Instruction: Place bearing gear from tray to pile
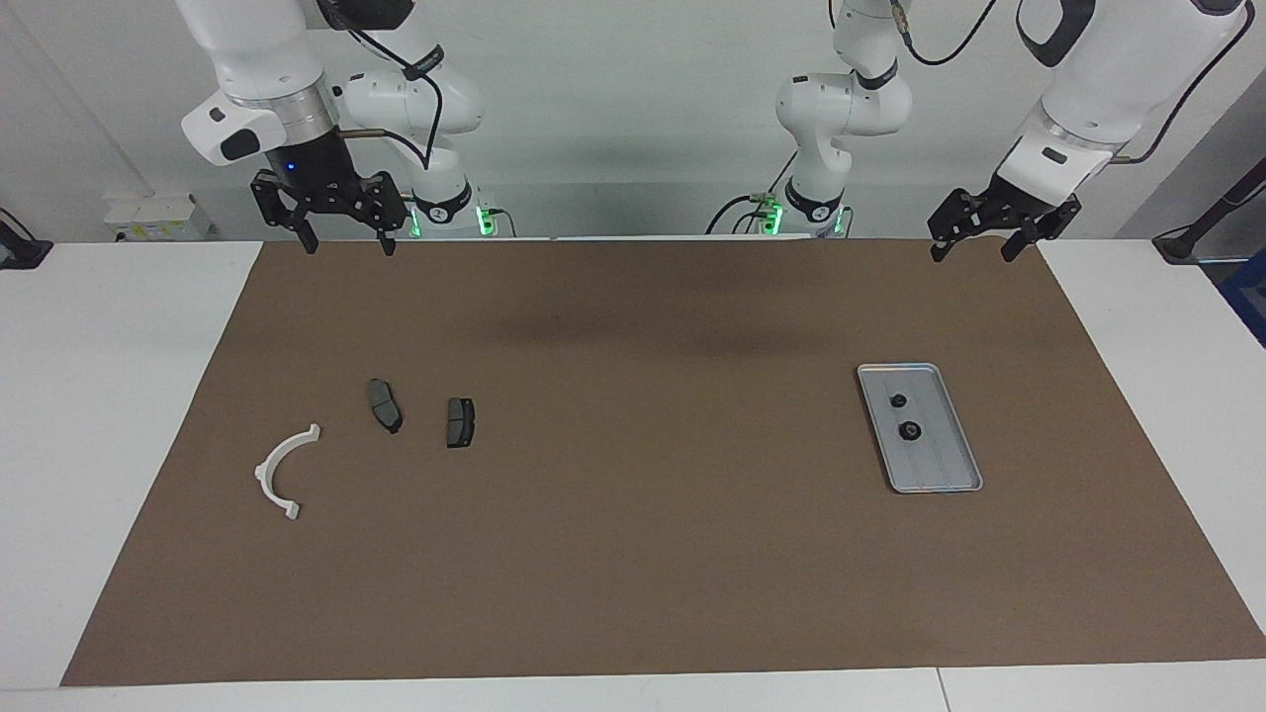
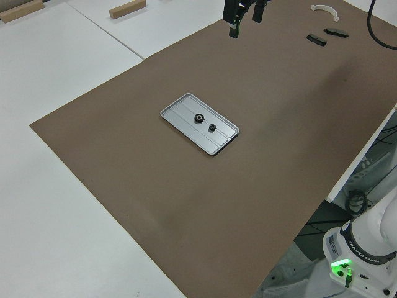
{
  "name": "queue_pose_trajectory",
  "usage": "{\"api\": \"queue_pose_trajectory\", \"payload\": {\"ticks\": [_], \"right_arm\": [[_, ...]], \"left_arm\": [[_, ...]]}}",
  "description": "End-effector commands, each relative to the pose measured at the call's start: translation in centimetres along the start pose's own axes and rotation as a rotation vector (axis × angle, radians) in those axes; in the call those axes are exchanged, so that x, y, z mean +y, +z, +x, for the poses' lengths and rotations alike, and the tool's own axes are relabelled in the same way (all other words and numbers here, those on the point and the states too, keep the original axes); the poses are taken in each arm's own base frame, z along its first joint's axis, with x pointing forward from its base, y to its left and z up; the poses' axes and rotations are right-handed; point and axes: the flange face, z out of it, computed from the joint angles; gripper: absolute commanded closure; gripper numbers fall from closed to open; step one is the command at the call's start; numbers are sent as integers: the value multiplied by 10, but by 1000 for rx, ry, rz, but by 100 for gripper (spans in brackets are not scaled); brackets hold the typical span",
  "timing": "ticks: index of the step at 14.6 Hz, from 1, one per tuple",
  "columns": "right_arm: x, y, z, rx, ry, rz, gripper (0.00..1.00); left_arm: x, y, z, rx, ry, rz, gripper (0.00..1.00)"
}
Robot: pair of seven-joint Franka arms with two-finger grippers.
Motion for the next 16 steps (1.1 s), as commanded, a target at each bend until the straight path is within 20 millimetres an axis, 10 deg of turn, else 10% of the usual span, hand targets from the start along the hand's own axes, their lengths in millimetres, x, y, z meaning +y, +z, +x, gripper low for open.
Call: {"api": "queue_pose_trajectory", "payload": {"ticks": [1, 7, 9, 16], "right_arm": [[3, -3, -4, -6, -16, 1, 0], [2, -5, -5, -3, -18, 3, 0], [1, -6, -5, 0, -19, 3, 0], [2, -9, -7, 6, -18, 3, 0]], "left_arm": [[0, -5, 0, -1, 12, 8, 0], [-24, 18, -8, 41, -12, -2, 0], [-52, 62, -8, 82, -20, -4, 2], [-59, 250, 24, 114, 2, 19, 5]]}}
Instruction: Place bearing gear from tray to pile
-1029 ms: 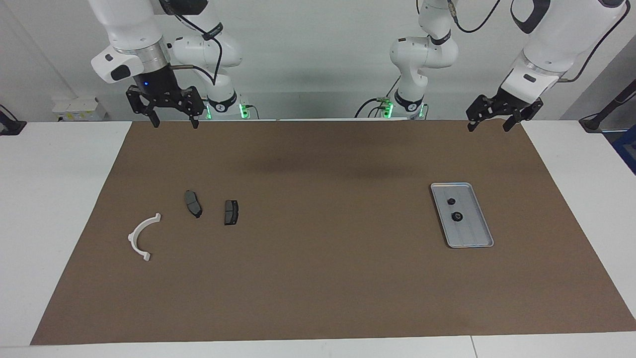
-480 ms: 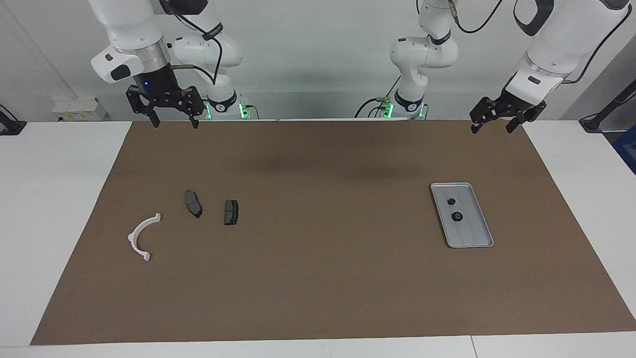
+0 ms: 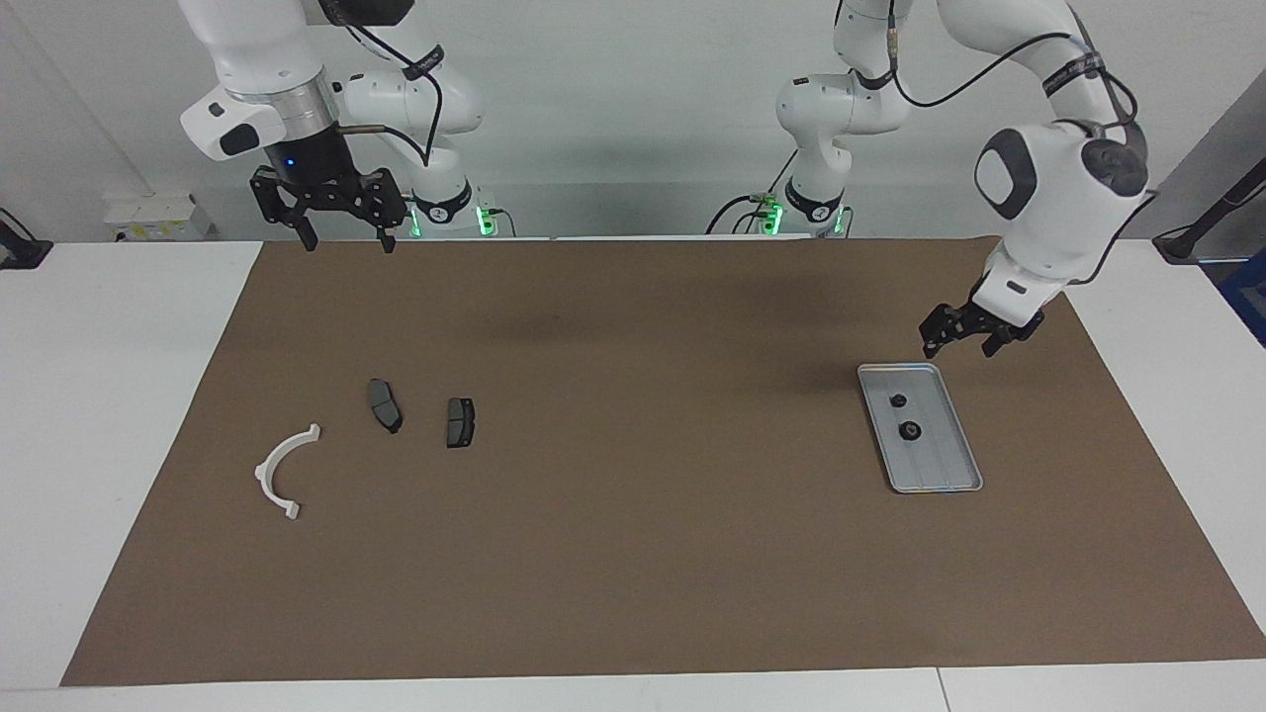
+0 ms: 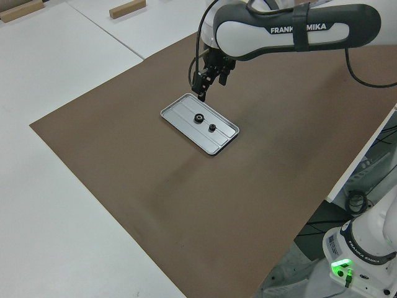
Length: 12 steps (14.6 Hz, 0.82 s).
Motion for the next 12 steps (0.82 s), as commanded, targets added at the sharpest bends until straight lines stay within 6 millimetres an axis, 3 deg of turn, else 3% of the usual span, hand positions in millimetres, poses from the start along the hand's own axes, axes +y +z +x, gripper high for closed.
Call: {"api": "queue_pose_trajectory", "payload": {"ticks": [1, 4, 12], "right_arm": [[2, -5, -5, -3, -17, 4, 0], [4, -5, -5, -2, -14, 4, 0], [-3, -7, -7, 0, -28, 5, 0]], "left_arm": [[3, 44, -7, 12, 18, 8, 5], [6, 74, -7, -17, 21, 11, 6], [14, 100, -10, -27, 28, 15, 10]]}}
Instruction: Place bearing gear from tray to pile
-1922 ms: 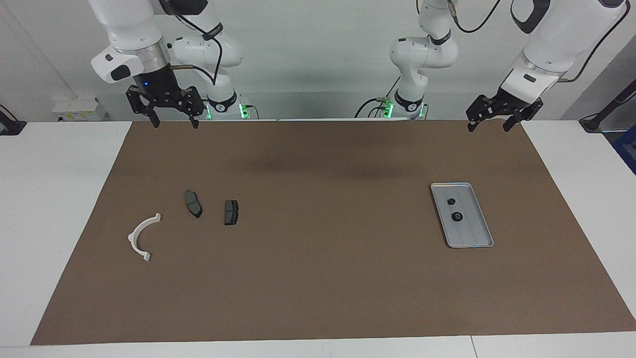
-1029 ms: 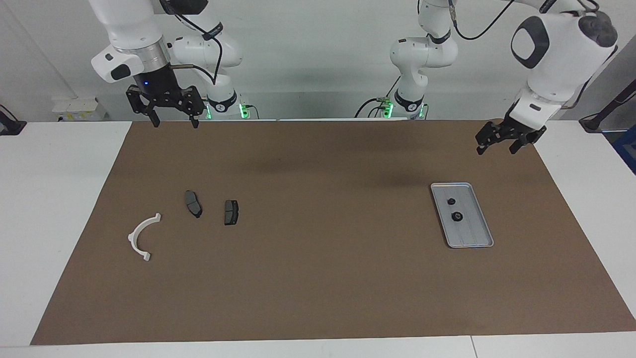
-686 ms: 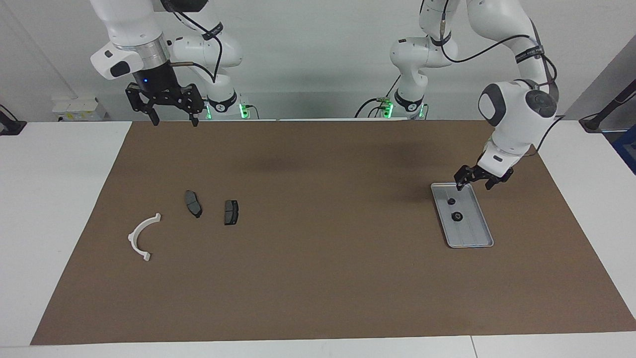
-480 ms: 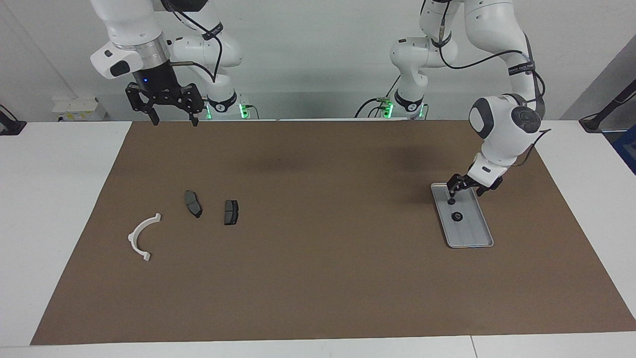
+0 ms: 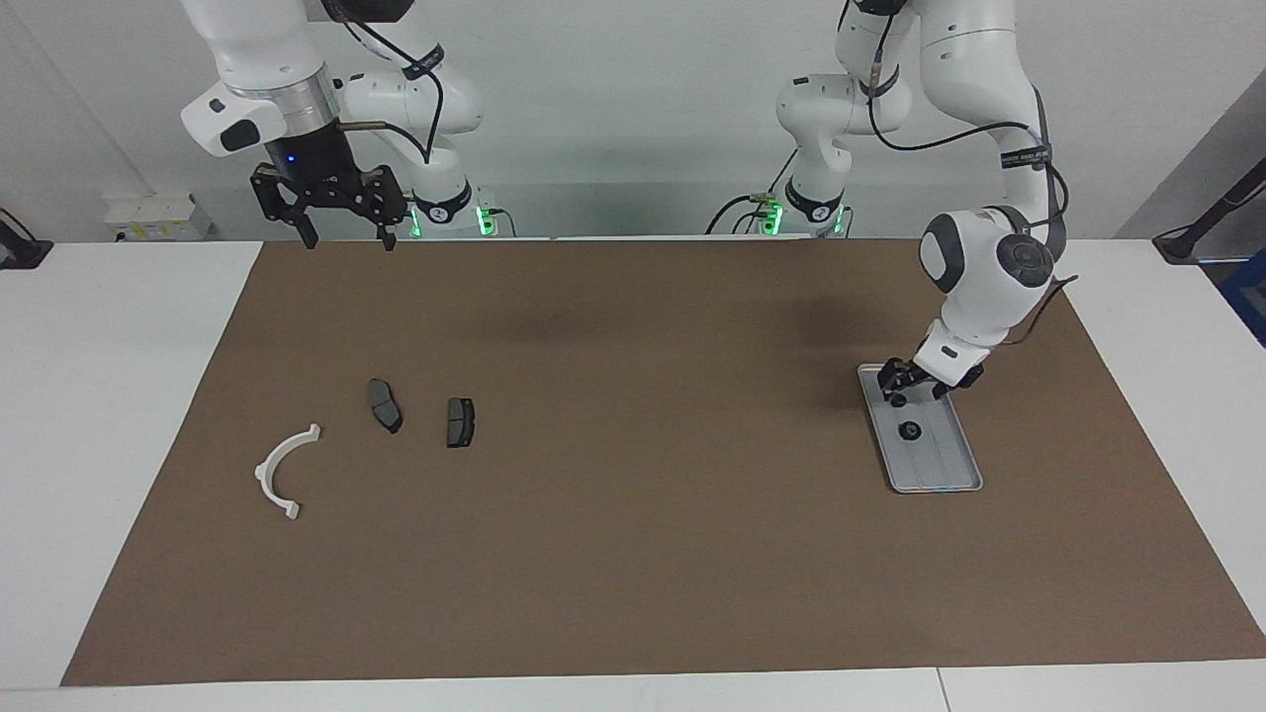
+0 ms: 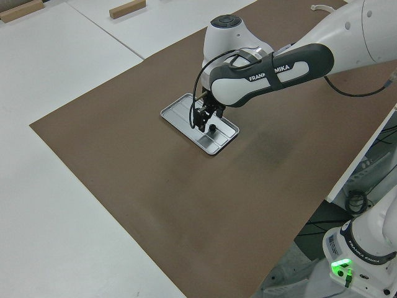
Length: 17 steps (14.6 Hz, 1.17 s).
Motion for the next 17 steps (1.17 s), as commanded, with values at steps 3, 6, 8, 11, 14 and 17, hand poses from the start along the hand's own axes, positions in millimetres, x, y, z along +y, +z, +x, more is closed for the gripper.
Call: {"api": "queue_pose_trajectory", "payload": {"ticks": [3, 6, 8, 11, 14, 17], "right_arm": [[10, -4, -3, -2, -14, 14, 0], [20, -3, 1, -1, 1, 23, 0], [21, -2, 1, -3, 4, 23, 0], [21, 3, 4, -13, 5, 22, 0], [21, 11, 11, -26, 13, 51, 0], [20, 1, 13, -15, 14, 56, 0]], "left_arm": [[3, 7, -5, -4, 6, 4, 13], [3, 9, -9, -14, 6, 3, 15], [2, 9, -9, -13, 5, 3, 16], [2, 15, -11, -16, 1, 4, 27], [4, 15, -11, -19, -21, 2, 59], [3, 15, -11, -23, -26, 2, 93]]}}
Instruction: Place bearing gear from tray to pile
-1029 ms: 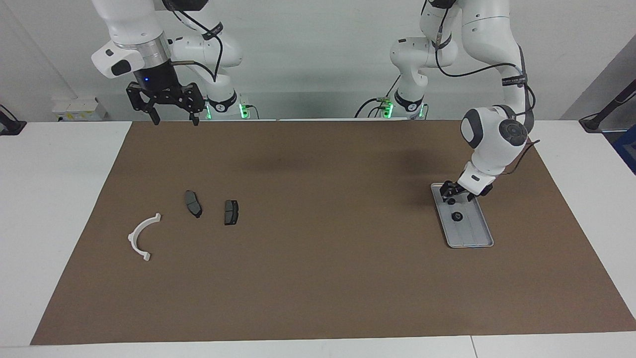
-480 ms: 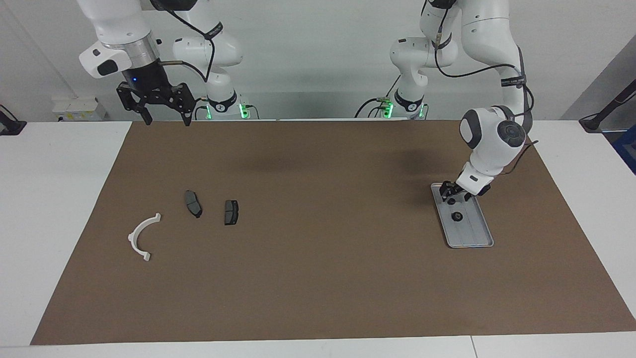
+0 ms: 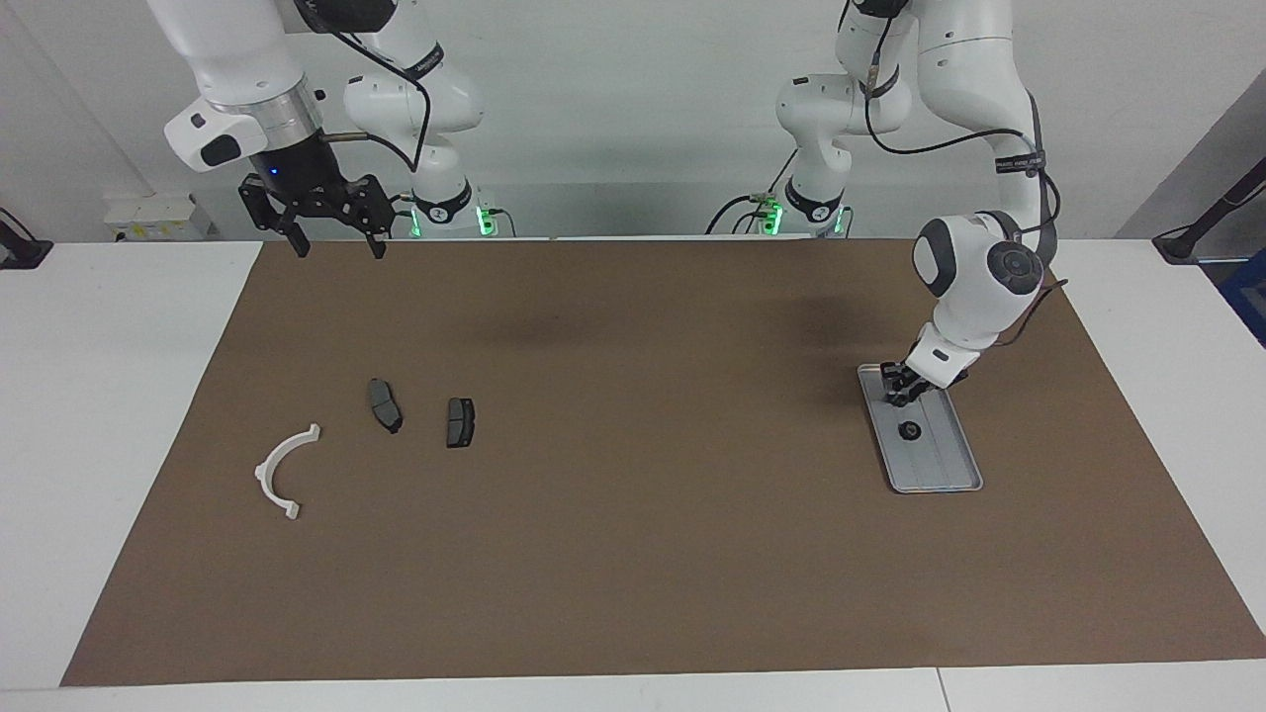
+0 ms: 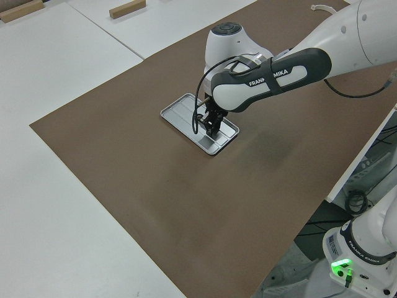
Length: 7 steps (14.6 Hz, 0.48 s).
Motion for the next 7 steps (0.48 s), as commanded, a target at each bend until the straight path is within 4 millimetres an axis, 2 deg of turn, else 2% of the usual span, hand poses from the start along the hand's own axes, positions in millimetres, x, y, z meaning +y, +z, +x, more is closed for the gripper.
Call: {"api": "queue_pose_trajectory", "payload": {"ticks": [1, 3, 4, 5, 6, 7], "right_arm": [[1, -11, 1, 9, -16, 27, 0], [-1, -16, -4, 16, -19, 28, 0], [-1, -18, -5, 21, -19, 28, 0], [-1, -18, -5, 21, -19, 28, 0], [-1, -18, -5, 21, -21, 28, 0], [-1, -17, -5, 20, -21, 27, 0]], "left_arm": [[2, -1, -1, 5, -17, -1, 100], [2, -25, 20, -10, -33, -24, 100], [4, -53, 38, -33, -46, -53, 100], [7, -92, 53, -57, -52, -69, 100], [16, -125, 67, -81, -83, -69, 100], [36, -162, 74, -79, -130, -64, 100]]}}
